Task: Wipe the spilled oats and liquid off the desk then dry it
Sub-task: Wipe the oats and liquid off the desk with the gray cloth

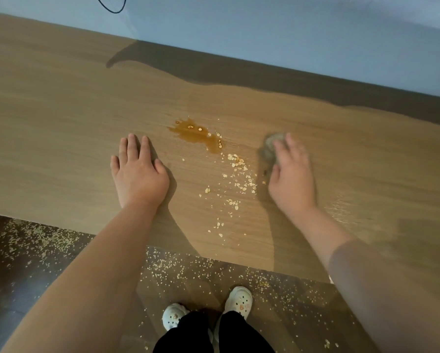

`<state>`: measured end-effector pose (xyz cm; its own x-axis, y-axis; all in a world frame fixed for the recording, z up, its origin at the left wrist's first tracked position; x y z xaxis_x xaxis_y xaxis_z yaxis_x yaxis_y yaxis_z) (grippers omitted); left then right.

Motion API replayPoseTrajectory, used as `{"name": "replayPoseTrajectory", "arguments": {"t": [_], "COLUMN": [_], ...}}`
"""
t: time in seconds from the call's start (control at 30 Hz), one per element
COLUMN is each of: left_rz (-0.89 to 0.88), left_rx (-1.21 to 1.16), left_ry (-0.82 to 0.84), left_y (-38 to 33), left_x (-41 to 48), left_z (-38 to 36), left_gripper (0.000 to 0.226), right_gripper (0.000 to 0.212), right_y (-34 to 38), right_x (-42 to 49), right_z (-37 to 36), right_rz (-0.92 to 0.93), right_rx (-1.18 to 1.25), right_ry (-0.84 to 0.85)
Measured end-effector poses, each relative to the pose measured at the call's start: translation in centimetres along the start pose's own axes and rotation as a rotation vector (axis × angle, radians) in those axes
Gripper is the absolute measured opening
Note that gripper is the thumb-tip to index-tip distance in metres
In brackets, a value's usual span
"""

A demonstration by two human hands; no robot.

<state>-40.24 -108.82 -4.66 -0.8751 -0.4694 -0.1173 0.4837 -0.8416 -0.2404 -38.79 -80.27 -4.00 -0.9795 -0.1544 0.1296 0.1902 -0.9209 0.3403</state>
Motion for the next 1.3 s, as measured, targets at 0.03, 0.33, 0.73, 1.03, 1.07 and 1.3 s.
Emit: {"name": "replayPoseTrajectory", "arguments": {"t": [0.03,0.33,0.73,1.03,1.07,1.3], "left_rz": [-0.003,-0.007,-0.033,-0.418,-0.445,-0.450], "left_rx": [-0.001,0.023,0.008,0.052,0.112,0.154], "left_ry": [-0.001,0.007,0.045,0.167,0.152,0.138], "left_y": [0.0,0.0,0.0,5.3,6.0,6.0], "left_x": [0.0,0.0,0.0,0.1,0.0,-0.2], "left_z": [0.0,0.0,0.5,2.1,2.1,2.0], "left_gripper": [0.059,0.061,0.062,0.057,0.058,0.060], "right_gripper": [0.056,0.058,0.060,0.060,0.060,0.060], "right_y": [0.4,-0.8,0.2,1.9,1.4,1.7], "right_x": [-1.0,-2.9,-5.1,-6.3,-6.3,-2.1], "right_z": [0.0,0.7,0.8,1.1,1.2,1.0], "right_rz": [0.096,-0.323,-0.478,-0.272,-0.327,-0.227], "right_rx": [0.023,-0.120,-0.148,-0.035,-0.031,0.004], "right_ry": [0.083,-0.076,-0.071,0.022,-0.020,0.061]}}
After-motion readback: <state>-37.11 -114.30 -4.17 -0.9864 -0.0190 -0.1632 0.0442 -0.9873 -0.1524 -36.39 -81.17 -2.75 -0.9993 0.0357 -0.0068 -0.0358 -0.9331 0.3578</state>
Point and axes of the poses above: each hand's wrist, its own x-axis towards the middle knuckle, its own z-axis out of the back of the hand, y = z × x, the point moved 1 cm from there along x, towards the middle knuckle, and after that the axes turned 12 degrees about z, right-handed, at the moved point
